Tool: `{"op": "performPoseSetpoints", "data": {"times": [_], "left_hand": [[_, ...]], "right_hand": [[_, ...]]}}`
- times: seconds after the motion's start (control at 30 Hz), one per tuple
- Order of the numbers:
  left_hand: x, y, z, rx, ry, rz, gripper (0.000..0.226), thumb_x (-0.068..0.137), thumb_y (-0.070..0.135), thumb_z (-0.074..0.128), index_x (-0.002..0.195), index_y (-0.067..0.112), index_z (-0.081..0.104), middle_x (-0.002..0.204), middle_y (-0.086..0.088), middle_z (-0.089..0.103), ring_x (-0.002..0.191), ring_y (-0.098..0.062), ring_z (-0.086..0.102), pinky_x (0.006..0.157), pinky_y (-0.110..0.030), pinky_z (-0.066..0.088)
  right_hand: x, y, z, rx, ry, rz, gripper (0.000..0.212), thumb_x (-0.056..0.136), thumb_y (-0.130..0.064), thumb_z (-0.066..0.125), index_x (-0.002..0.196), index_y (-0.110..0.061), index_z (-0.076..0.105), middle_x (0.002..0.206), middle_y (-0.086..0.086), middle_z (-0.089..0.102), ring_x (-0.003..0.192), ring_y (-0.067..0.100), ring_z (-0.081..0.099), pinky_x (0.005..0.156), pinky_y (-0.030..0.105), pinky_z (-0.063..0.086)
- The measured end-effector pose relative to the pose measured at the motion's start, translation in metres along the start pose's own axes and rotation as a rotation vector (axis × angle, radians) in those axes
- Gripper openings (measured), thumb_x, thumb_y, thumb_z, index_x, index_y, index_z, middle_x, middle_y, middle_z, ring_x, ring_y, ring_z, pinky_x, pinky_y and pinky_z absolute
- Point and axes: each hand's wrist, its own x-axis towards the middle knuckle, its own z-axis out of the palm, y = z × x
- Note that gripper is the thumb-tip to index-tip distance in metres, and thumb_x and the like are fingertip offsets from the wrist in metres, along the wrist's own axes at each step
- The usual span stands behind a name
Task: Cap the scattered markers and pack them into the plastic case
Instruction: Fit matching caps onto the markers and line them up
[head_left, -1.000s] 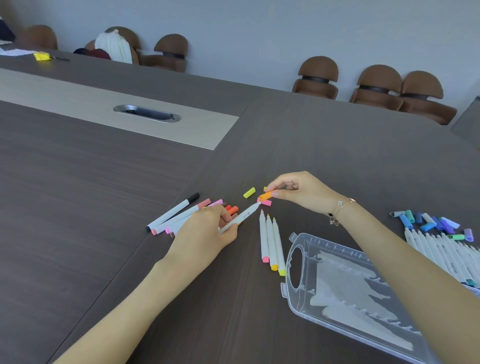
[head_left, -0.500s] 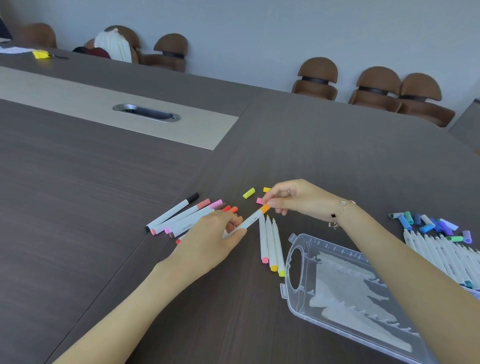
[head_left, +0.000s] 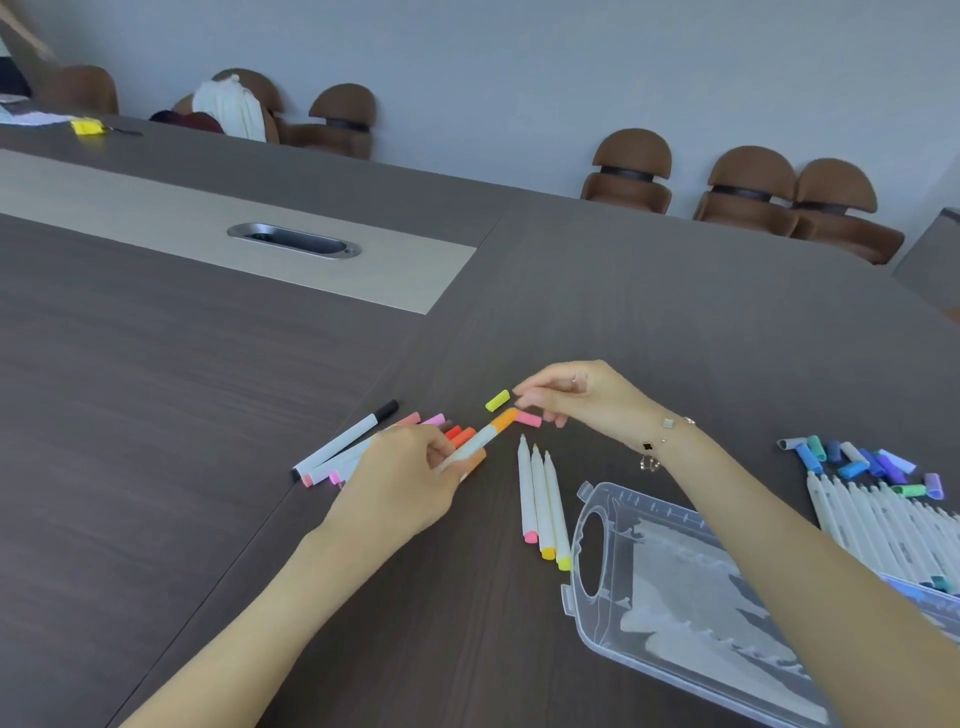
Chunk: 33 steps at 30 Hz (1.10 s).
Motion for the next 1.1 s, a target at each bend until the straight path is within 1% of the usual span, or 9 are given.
{"op": "performPoseSetpoints", "data": {"times": [0.1, 0.17, 0.27, 0.33, 0.43, 0.6, 0.7, 0.93, 1.1], "left_hand": [[0.002, -0.012, -0.002, 0.125, 0.015, -0.031, 0.01, 0.087, 0.029, 0.059, 0.085, 0.019, 0.058, 0.09, 0.002, 0.061, 0.066, -0.01, 0.054, 0.055, -0.022, 0.045], [0.002, -0.013, -0.003, 0.196, 0.003, -0.034, 0.011, 0.088, 0.029, 0.057, 0.089, 0.018, 0.057, 0.098, -0.003, 0.062, 0.067, -0.012, 0.053, 0.062, -0.03, 0.048], [-0.004, -0.003, -0.001, 0.197, 0.043, 0.001, 0.028, 0.088, 0.039, 0.057, 0.107, 0.019, 0.052, 0.109, 0.003, 0.049, 0.072, -0.011, 0.051, 0.06, -0.021, 0.039], [-0.007, 0.014, 0.003, 0.167, 0.114, 0.092, 0.023, 0.087, 0.041, 0.056, 0.098, 0.021, 0.049, 0.1, 0.006, 0.048, 0.071, -0.011, 0.051, 0.059, -0.02, 0.038], [-0.006, 0.041, 0.02, 0.158, 0.005, 0.149, 0.018, 0.087, 0.038, 0.055, 0.086, 0.02, 0.051, 0.081, 0.006, 0.054, 0.07, -0.01, 0.053, 0.053, -0.018, 0.036], [0.003, 0.06, 0.05, 0.258, -0.208, 0.053, 0.021, 0.091, 0.04, 0.051, 0.094, 0.019, 0.052, 0.068, 0.006, 0.045, 0.065, -0.011, 0.051, 0.054, -0.014, 0.035], [0.007, 0.056, 0.047, 0.261, -0.268, 0.007, 0.018, 0.092, 0.035, 0.051, 0.084, 0.019, 0.05, 0.064, 0.005, 0.045, 0.058, -0.011, 0.047, 0.05, -0.014, 0.031], [-0.004, 0.046, 0.041, 0.277, -0.239, 0.006, 0.013, 0.088, 0.03, 0.056, 0.083, 0.02, 0.049, 0.067, 0.007, 0.045, 0.058, -0.009, 0.047, 0.05, -0.013, 0.031], [-0.009, 0.03, 0.022, 0.269, -0.254, 0.069, 0.019, 0.087, 0.034, 0.055, 0.094, 0.016, 0.058, 0.076, 0.006, 0.052, 0.066, -0.007, 0.052, 0.053, -0.013, 0.033]], "right_hand": [[-0.002, 0.012, -0.016, -0.155, 0.189, 0.04, 0.015, 0.091, -0.022, 0.061, 0.098, -0.018, 0.073, 0.092, -0.01, 0.071, 0.072, -0.006, 0.061, 0.064, 0.008, 0.045], [-0.005, 0.023, -0.02, -0.334, 0.201, 0.082, 0.016, 0.091, -0.022, 0.06, 0.098, -0.018, 0.073, 0.096, -0.01, 0.07, 0.082, -0.004, 0.061, 0.067, 0.003, 0.041], [-0.006, 0.031, -0.015, -0.443, 0.185, 0.105, 0.015, 0.091, -0.022, 0.059, 0.1, -0.02, 0.071, 0.096, -0.01, 0.066, 0.08, -0.003, 0.057, 0.068, 0.002, 0.038], [-0.001, 0.028, -0.007, -0.471, 0.154, 0.084, 0.016, 0.09, -0.025, 0.061, 0.103, -0.02, 0.07, 0.094, -0.01, 0.062, 0.076, -0.003, 0.054, 0.066, 0.003, 0.036], [0.009, 0.019, 0.006, -0.503, 0.089, 0.045, 0.025, 0.088, -0.032, 0.064, 0.109, -0.019, 0.068, 0.095, -0.004, 0.062, 0.072, 0.0, 0.052, 0.063, 0.007, 0.036], [0.019, 0.016, 0.015, -0.645, 0.025, 0.049, 0.032, 0.09, -0.036, 0.061, 0.112, -0.015, 0.069, 0.097, -0.002, 0.056, 0.078, 0.008, 0.053, 0.068, 0.016, 0.04], [0.017, 0.017, 0.012, -0.722, -0.001, 0.065, 0.028, 0.092, -0.031, 0.058, 0.107, -0.011, 0.072, 0.101, 0.004, 0.058, 0.077, 0.015, 0.054, 0.063, 0.018, 0.036], [0.006, 0.02, 0.004, -0.504, 0.094, 0.08, 0.02, 0.092, -0.027, 0.06, 0.109, -0.018, 0.064, 0.093, 0.002, 0.069, 0.087, 0.014, 0.064, 0.079, 0.025, 0.051], [-0.008, 0.013, 0.0, -0.331, 0.008, 0.043, 0.025, 0.096, -0.027, 0.052, 0.119, -0.029, 0.063, 0.083, -0.005, 0.068, 0.076, 0.001, 0.059, 0.074, 0.016, 0.043]]}}
